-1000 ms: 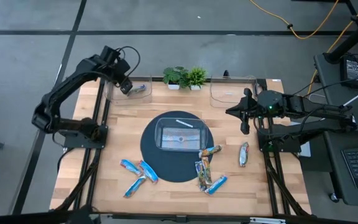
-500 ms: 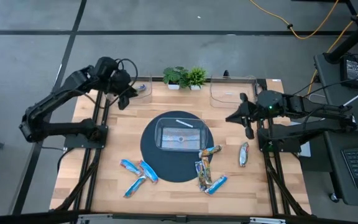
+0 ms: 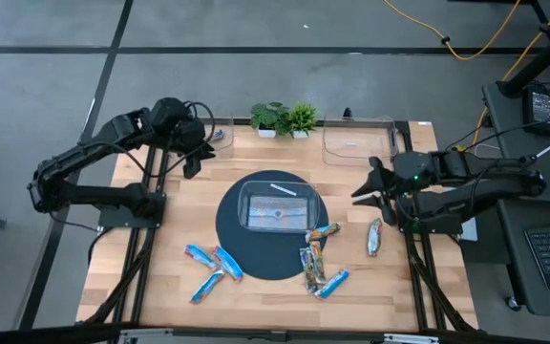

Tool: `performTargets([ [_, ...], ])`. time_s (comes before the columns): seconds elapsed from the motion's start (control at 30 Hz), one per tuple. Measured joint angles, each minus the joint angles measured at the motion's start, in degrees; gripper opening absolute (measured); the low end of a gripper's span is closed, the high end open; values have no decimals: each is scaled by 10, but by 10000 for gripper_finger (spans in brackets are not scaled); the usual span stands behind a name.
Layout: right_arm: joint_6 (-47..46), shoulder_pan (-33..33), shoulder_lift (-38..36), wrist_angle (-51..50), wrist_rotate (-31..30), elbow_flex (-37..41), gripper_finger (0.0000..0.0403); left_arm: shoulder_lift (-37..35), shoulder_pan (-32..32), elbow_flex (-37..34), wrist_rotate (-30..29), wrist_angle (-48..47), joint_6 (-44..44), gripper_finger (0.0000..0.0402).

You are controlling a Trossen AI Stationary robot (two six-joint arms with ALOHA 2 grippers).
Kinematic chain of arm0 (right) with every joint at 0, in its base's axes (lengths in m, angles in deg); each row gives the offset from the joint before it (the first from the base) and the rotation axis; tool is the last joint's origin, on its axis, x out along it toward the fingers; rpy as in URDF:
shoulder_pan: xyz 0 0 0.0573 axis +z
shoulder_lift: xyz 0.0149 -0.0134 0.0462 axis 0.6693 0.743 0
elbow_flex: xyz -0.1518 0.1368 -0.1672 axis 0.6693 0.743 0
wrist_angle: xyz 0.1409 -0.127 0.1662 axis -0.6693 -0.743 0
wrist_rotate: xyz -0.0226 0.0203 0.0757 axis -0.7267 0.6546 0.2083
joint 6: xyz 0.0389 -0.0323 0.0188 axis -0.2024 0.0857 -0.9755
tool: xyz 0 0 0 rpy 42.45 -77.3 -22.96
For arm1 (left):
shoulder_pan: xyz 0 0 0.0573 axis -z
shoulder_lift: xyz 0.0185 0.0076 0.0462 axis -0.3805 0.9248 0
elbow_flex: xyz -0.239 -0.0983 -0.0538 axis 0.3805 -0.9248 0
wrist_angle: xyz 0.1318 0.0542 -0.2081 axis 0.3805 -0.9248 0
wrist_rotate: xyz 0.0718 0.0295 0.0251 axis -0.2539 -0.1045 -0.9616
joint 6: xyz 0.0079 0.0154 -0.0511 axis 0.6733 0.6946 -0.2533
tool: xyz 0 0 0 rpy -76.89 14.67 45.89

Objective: Pick and place Granola Bars by type
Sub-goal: Put the red granola bar into the top right transparent bin

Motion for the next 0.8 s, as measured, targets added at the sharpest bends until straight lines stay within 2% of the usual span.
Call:
performTargets([
  [0.17, -214, 27, 2, -83, 0, 0, 206, 0, 5, 0, -19, 0, -3, 86],
  [0.27, -303, 46, 4, -116, -5, 0, 229, 0, 5, 0, -19, 6, 2, 86],
  [0.5, -535, 72, 9, -189, -75, 1, 217, 0, 5, 0, -19, 63, 11, 86],
  [0.67, -619, 96, 10, -200, -81, 29, 204, 0, 5, 0, -18, 73, 17, 86],
  [0.8, -674, 116, 11, -188, -63, 75, 202, 0, 5, 0, -18, 73, 17, 86],
])
